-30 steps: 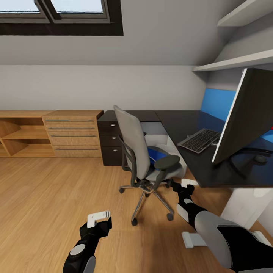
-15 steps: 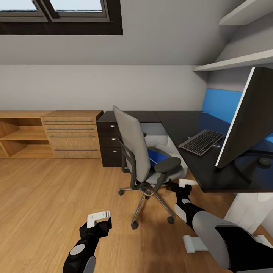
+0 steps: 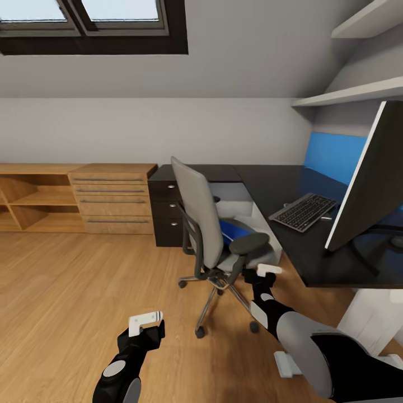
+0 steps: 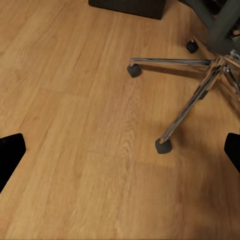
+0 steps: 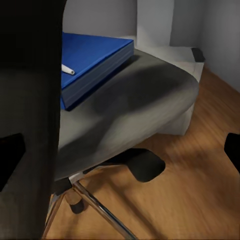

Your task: In the bedroom, organize the workspace by keeping the computer under the desk, ensuring the monitor is on the desk, placing the keyboard on the desk next to the monitor, placing the mouse on the desk next to the keyboard, moving the folder from the swivel chair onto the desk next to the mouse, stacking the notebook on top of the folder with the pen on top of the notebook, and positioning the swivel chair next to the desk.

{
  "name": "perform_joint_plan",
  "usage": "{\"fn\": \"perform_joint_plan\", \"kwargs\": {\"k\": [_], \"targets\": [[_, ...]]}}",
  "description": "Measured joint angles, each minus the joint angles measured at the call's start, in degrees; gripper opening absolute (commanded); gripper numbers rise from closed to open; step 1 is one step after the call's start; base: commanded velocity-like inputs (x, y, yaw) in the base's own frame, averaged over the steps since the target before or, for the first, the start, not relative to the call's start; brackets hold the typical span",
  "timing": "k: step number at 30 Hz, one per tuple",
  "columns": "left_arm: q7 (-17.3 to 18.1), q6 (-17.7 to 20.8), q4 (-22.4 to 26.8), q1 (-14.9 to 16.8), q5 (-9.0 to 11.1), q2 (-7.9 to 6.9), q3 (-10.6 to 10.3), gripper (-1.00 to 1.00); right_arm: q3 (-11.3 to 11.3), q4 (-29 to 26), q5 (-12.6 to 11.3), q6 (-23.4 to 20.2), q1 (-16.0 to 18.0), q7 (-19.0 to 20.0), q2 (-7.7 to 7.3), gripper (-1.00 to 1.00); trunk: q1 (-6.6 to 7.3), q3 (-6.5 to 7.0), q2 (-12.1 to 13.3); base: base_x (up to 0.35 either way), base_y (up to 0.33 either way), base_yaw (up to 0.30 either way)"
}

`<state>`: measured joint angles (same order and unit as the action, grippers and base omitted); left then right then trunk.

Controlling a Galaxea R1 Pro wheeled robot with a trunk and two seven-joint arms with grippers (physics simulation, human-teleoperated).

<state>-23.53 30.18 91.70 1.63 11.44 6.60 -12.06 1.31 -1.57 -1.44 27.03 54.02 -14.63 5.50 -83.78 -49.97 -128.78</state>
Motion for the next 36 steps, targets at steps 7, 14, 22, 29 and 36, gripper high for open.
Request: {"fn": "perform_joint_plan", "kwargs": {"k": [7,14,22,29,36], "targets": [[0.00,0.02,0.00,0.03,0.00,0.00,-0.05,1.00,0.05,0.04,-0.05,0.07,-0.01,-0.05,0.29,1.00,0.00,0.47,0.00,0.000,0.000,0.192],[0.00,0.00,0.00,0.00,0.00,0.00,-0.06,1.00,-0.01,0.04,-0.01,0.06,-0.01,-0.05,0.69,1.00,0.00,0.95,0.00,0.000,0.000,0.193],[0.00,0.01,-0.07,-0.01,0.00,0.08,-0.06,1.00,0.07,0.05,0.02,0.06,-0.01,-0.05,0.98,1.00,0.00,1.50,0.00,0.000,0.000,0.193],[0.00,0.01,-0.09,-0.01,0.00,0.07,-0.06,1.00,0.01,0.04,0.07,0.07,0.00,-0.01,1.00,1.00,0.00,1.98,0.00,0.000,0.000,0.193],[0.00,0.00,-0.08,-0.01,0.00,0.09,-0.06,1.00,0.31,0.02,-0.10,0.12,-0.05,-0.15,0.99,1.00,0.00,2.46,0.00,0.000,0.000,0.193]]}}
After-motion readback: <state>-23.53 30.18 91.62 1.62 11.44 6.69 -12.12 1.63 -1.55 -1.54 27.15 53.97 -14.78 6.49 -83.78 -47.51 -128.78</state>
